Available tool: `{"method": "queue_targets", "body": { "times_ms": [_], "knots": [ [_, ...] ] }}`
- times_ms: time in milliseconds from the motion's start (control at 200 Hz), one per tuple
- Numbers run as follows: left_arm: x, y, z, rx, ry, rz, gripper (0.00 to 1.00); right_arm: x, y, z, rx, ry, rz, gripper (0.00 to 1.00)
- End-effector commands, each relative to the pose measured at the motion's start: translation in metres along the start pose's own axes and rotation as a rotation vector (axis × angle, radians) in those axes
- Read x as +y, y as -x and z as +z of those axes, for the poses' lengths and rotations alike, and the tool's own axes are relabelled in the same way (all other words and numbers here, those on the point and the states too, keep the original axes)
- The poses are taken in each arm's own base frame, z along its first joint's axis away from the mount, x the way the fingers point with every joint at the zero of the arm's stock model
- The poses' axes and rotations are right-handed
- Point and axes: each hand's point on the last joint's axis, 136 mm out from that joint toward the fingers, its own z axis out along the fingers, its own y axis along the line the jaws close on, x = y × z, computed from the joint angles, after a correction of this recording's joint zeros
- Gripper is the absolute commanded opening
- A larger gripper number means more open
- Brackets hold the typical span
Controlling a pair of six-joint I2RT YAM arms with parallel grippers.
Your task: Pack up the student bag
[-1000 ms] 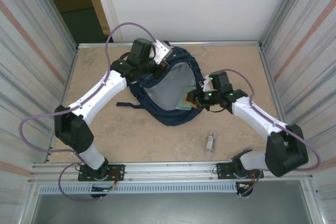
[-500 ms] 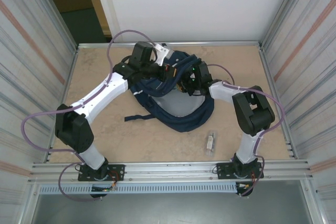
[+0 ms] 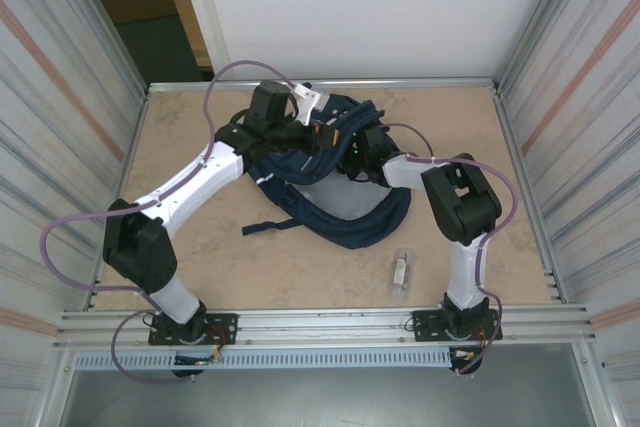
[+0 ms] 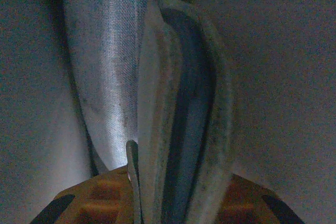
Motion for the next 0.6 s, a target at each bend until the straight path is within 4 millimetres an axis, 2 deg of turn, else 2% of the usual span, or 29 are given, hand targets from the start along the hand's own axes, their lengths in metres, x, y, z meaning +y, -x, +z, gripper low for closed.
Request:
{"method": "queue_targets", "body": {
  "times_ms": [0,145,246,406,446,476,546,596],
  "knots": [
    [-0.056,0.052,-0.038,-0.184,-0.153,0.12,0.0,0.016,0.003,0.015,-0.015,0.099,0.014,0.22],
    [-0.066,0.045,-0.037,-0.165,-0.199,0.082,0.0,0.031,-0.004,0.038,0.051,0.177,0.036,0.24],
    [-0.07,0.042,-0.039,-0.174,-0.209,0.089,0.0,0.039,-0.009,0.046,0.064,0.208,0.044,0.26],
    [-0.063,0.036,-0.044,-0.186,-0.162,0.106,0.0,0.051,-0.008,0.058,0.087,0.271,0.098,0.27],
    [-0.058,0.033,-0.043,-0.185,-0.138,0.117,0.0,0.048,-0.011,0.06,0.101,0.242,0.092,0.26],
    [-0.054,0.032,-0.043,-0.186,-0.114,0.127,0.0,0.036,-0.012,0.063,0.11,0.17,0.086,0.27],
    [-0.034,0.026,-0.041,-0.175,-0.033,0.128,0.0,0.005,-0.013,0.058,0.122,-0.022,0.055,0.36],
    [-0.02,0.023,-0.041,-0.175,0.012,0.098,0.0,-0.004,-0.012,0.048,0.123,-0.065,0.032,0.41]
  ]
}}
